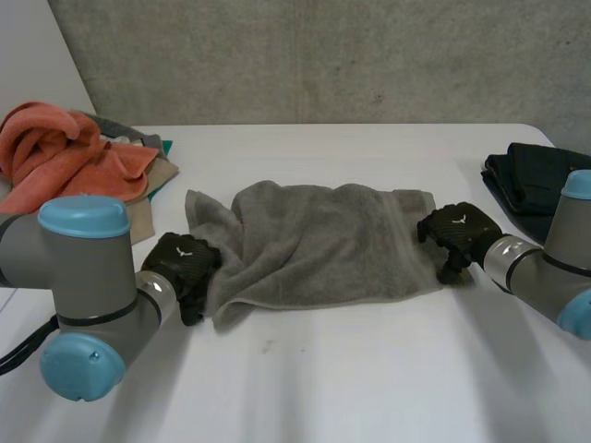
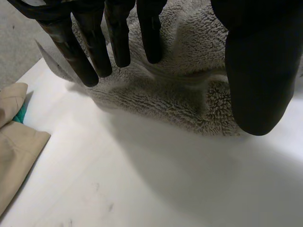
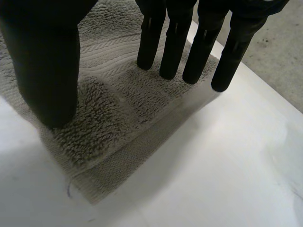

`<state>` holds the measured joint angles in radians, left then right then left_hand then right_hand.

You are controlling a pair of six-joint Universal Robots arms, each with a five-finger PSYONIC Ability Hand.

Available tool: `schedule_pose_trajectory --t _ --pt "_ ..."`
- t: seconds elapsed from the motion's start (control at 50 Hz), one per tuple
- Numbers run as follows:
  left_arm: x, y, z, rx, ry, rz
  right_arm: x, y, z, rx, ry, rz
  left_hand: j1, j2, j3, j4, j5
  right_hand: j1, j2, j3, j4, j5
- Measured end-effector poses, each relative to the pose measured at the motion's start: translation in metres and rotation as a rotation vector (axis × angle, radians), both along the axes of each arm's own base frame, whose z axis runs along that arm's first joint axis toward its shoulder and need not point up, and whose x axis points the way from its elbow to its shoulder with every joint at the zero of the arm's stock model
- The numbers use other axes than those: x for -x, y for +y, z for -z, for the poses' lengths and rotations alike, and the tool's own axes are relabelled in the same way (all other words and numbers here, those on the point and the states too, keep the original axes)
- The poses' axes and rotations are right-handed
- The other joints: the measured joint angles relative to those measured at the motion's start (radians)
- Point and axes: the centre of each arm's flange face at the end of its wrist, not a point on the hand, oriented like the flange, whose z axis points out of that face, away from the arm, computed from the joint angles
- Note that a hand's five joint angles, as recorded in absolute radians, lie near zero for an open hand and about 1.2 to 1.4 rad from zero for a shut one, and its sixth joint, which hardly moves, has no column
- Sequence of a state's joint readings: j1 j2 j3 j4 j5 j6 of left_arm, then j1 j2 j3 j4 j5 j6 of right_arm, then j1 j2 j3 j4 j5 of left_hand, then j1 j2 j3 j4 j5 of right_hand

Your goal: Fold the laundry.

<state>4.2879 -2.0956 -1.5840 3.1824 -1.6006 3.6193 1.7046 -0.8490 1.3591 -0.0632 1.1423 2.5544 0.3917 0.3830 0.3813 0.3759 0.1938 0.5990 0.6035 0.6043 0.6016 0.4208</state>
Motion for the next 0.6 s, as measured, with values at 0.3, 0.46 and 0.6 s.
schedule_pose_trajectory --t 0.3,0.46,0.6 --pt "0.002 -0.013 0.003 0.024 0.001 -0.011 -0.004 -0.016 0.0 0.052 -0.031 0.038 0.0 0.0 0.0 0.0 -0.008 0.533 0.57 0.577 0.589 0.562" --pt "0.005 -0.015 0.006 0.025 -0.006 -0.005 0.002 -0.015 -0.014 0.025 -0.072 0.066 0.007 0.014 0.016 0.02 0.029 0.533 0.57 0.58 0.592 0.562" --pt "0.008 -0.02 0.009 0.041 -0.012 0.006 0.017 -0.007 -0.038 -0.024 -0.091 0.096 0.261 0.244 0.247 0.256 0.24 0.533 0.57 0.58 0.592 0.562"
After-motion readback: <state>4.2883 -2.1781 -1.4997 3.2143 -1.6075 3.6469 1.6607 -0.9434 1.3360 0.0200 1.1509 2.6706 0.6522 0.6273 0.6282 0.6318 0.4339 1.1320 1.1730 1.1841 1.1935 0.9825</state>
